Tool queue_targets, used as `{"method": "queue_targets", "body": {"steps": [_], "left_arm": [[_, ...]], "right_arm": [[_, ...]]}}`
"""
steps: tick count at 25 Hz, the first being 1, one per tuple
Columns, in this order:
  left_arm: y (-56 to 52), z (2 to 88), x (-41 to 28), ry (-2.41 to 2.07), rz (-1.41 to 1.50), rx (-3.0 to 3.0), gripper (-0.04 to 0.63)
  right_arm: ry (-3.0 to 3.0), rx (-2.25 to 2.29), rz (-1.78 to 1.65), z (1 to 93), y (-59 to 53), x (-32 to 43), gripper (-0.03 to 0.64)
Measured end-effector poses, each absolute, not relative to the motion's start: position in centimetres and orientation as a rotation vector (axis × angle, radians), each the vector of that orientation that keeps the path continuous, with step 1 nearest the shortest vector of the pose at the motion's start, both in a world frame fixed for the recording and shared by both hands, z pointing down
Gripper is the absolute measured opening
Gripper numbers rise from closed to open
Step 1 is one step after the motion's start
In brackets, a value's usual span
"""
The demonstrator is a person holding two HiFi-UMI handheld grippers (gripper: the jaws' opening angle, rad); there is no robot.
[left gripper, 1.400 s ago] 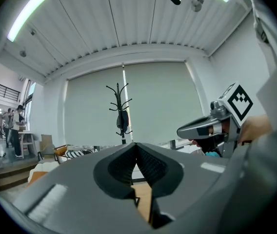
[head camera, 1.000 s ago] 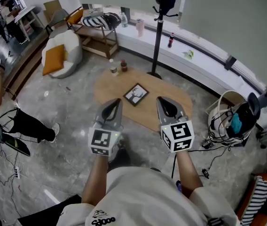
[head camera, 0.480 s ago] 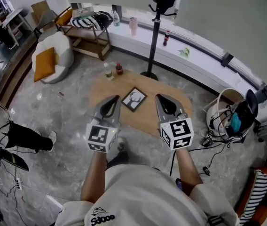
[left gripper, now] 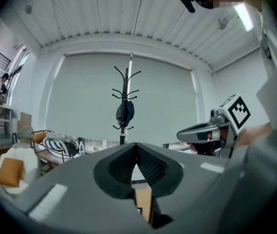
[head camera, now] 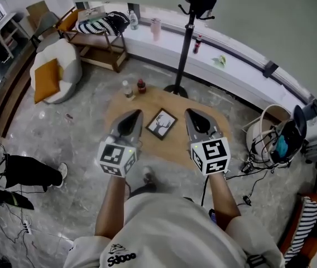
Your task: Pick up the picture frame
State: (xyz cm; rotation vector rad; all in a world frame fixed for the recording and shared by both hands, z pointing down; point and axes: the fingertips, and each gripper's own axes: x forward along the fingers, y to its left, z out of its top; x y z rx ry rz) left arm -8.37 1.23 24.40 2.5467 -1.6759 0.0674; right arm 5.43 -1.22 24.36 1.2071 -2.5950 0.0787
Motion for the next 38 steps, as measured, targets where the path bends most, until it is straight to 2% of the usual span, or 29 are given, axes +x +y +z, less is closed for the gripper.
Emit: {"method": "queue_targets", "body": {"steps": [18,38], "left_arm": [[-8.5,31.4,-14.0,-1.463,0.237,2.504,0.009],[-13.7,44.2,-12.1,-1.417,0.476,2.441,0.011]], "right_arm": [[-2.413,1.304,0.203,30.2,-9.6,1.1,0.005],[-2.322,1.332,0.463,43.6,-15.3,4.1,0.004]]}}
